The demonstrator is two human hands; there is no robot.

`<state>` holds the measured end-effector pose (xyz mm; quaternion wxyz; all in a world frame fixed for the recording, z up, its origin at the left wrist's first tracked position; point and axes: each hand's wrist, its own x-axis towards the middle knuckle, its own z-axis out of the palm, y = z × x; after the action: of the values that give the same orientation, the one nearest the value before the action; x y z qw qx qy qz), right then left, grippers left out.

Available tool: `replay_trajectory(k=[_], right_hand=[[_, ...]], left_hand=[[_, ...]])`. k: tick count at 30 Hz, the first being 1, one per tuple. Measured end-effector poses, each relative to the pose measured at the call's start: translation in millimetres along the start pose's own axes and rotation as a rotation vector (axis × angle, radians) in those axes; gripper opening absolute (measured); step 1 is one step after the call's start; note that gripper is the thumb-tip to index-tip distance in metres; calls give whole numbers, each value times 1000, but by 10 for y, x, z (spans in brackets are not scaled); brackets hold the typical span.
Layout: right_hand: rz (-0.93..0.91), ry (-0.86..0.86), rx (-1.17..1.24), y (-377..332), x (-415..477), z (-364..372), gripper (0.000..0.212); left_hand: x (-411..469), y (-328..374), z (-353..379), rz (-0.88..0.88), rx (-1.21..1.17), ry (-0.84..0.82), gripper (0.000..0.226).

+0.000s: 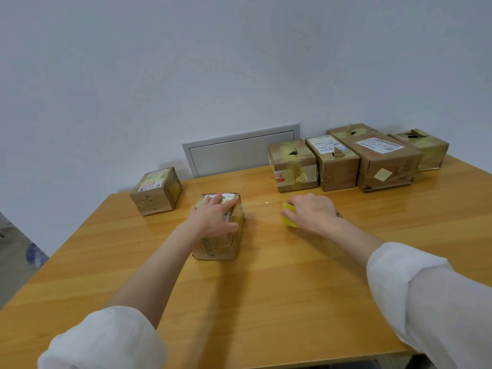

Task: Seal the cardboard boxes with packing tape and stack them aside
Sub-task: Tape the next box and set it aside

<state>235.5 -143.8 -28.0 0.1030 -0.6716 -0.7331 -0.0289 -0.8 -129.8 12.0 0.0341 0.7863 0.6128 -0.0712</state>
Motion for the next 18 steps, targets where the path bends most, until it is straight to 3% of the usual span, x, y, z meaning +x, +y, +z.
replay_trajectory(k=[6, 11, 15, 18], right_hand=[[-5, -85, -32, -51, -77, 42, 32], [-5, -61, 55, -45, -211, 16, 30], [131, 78, 171, 103, -323, -114, 29], [289, -10, 155, 339, -418, -180, 35]], left_hand=[[-18, 148, -63, -4, 148, 14, 82], [-35, 557, -104, 98, 190, 272, 69], [0, 941, -36, 168, 195, 290, 60], [2, 1108, 10, 171, 207, 284, 59]])
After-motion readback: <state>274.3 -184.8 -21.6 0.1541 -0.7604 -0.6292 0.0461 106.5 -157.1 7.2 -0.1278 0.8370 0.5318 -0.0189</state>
